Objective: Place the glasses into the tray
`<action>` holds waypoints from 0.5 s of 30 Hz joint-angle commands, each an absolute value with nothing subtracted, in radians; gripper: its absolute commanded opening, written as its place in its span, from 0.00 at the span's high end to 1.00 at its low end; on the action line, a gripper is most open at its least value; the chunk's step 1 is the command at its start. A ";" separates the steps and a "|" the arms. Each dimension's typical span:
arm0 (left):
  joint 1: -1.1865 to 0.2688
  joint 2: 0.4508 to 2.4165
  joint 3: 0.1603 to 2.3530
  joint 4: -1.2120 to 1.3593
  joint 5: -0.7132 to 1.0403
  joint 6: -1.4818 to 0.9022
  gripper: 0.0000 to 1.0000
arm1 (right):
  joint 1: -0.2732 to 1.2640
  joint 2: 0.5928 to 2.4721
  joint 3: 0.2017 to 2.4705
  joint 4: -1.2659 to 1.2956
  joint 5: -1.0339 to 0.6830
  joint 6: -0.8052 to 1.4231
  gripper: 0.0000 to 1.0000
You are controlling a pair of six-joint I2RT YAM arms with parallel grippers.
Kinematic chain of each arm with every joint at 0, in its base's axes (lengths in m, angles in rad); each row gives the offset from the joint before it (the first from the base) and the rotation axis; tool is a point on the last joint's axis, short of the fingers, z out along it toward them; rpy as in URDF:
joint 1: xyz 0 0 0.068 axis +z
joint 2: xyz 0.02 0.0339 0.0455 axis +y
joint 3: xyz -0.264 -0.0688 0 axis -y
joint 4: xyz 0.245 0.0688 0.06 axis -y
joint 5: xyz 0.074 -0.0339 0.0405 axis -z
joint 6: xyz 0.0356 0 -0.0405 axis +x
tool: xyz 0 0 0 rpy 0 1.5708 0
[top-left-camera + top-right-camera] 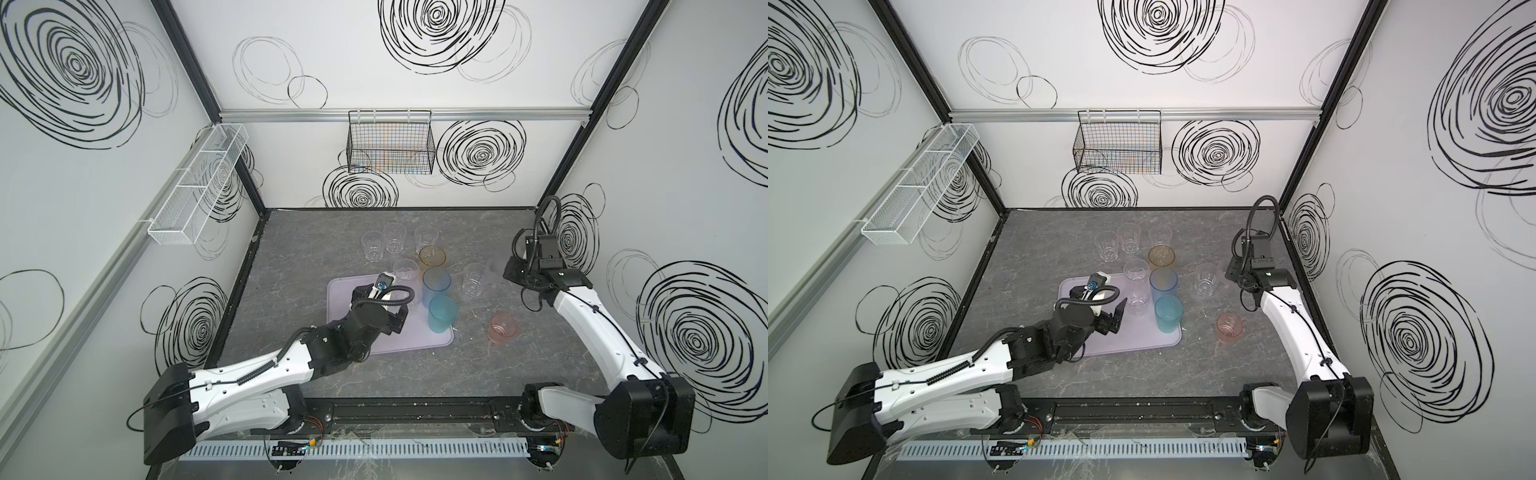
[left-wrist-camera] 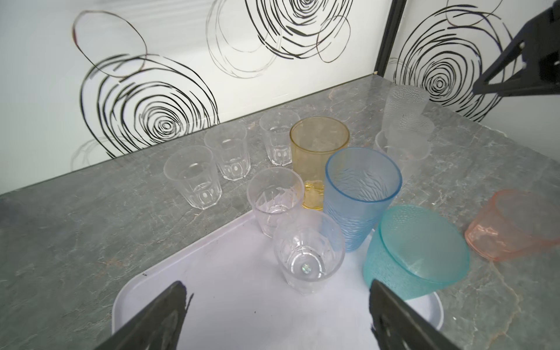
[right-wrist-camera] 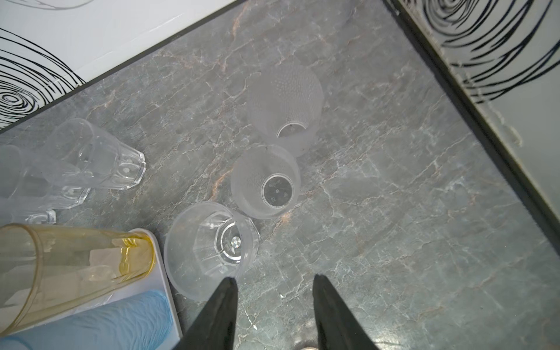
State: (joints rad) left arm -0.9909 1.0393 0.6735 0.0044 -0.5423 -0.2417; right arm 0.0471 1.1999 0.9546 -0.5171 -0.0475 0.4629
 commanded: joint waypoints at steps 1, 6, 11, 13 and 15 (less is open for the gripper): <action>-0.938 1.012 0.646 0.035 -0.356 -0.298 0.04 | 0.033 1.212 0.922 -0.399 -0.217 0.502 0.54; -0.938 1.028 0.637 -0.001 -0.364 -0.300 0.04 | 0.031 1.268 0.884 -0.362 -0.243 0.523 0.55; -0.937 1.024 0.611 0.047 -0.322 -0.320 0.04 | 0.031 1.327 0.874 -0.345 -0.244 0.514 0.57; -0.937 1.036 0.615 0.059 -0.311 -0.324 0.04 | 0.031 1.359 0.880 -0.342 -0.258 0.509 0.58; -0.939 1.050 0.622 0.059 -0.305 -0.327 0.04 | 0.032 1.388 0.885 -0.341 -0.266 0.509 0.60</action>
State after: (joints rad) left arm -0.9379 1.0370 0.6151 0.0048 -0.3355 -0.3077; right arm 0.0338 1.3594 0.8829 -0.3702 -0.2440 0.5018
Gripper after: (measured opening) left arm 0.962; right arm 0.409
